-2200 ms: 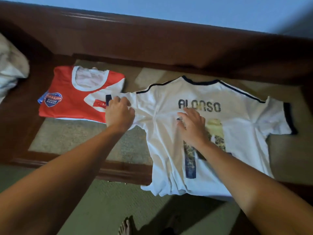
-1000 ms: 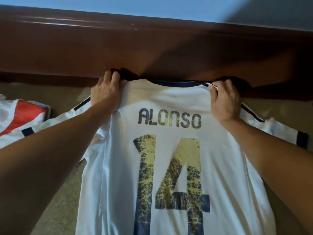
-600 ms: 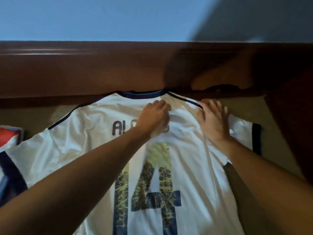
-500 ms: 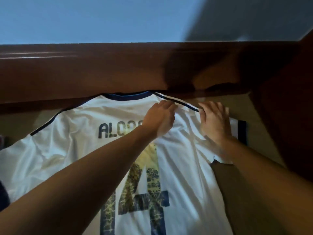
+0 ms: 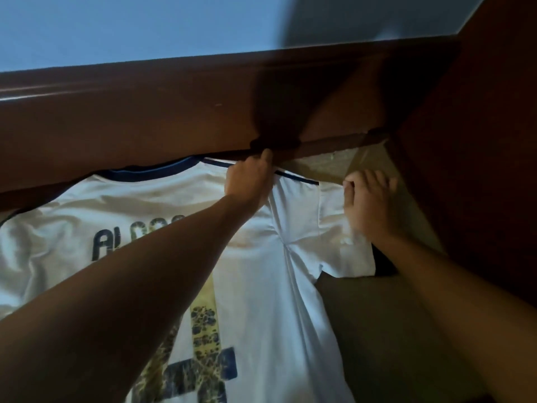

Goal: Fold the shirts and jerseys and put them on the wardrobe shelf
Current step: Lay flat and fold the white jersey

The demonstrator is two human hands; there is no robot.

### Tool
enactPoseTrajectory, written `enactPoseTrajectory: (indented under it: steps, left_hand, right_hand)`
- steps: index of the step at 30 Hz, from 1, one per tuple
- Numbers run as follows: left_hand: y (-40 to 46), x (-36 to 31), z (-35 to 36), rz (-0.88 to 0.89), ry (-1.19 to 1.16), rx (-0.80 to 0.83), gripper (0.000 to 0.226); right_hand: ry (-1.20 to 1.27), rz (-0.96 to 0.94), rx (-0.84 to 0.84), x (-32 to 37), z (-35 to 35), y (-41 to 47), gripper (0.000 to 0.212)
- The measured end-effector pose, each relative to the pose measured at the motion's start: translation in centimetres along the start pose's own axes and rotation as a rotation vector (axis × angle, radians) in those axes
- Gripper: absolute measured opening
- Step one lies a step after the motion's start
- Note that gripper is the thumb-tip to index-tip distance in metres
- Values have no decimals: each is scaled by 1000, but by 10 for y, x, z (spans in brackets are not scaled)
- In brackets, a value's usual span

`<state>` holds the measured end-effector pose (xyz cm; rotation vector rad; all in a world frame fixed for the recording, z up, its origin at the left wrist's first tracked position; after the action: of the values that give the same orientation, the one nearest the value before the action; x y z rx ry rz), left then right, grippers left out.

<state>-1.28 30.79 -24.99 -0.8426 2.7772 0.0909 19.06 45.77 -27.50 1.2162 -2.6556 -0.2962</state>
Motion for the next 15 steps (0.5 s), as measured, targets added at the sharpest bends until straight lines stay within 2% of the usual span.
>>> enactPoseTrajectory:
  steps: [4,9,12,15]
  left_hand:
    - [9,-1,5,-10,-40,-41,25]
    - [15,-1,10,-37,-60,-105,29]
    - [8,-4,9,-71,-89,-126,24]
    - [-17,-12,6,-86,-109,-132,26]
  right_hand:
    - [38,-83,-11,-10,1,12,22]
    - [-54,-142,-11,-17,2,29,21]
    - [-112,-116,19,-15,1,30,27]
    - [-111,-12,-21,0,-16,15,31]
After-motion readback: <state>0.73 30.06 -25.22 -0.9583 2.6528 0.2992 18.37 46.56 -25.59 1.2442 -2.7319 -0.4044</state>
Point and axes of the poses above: each hand's wrist, its own y-axis towards the middle knuckle, its own z-axis out of the palm, x = y × z, the point moved 3 cm from there along y, towards the middle knuckle, and after that the axes turned 7 degrees about x, right-handed, at the moved point
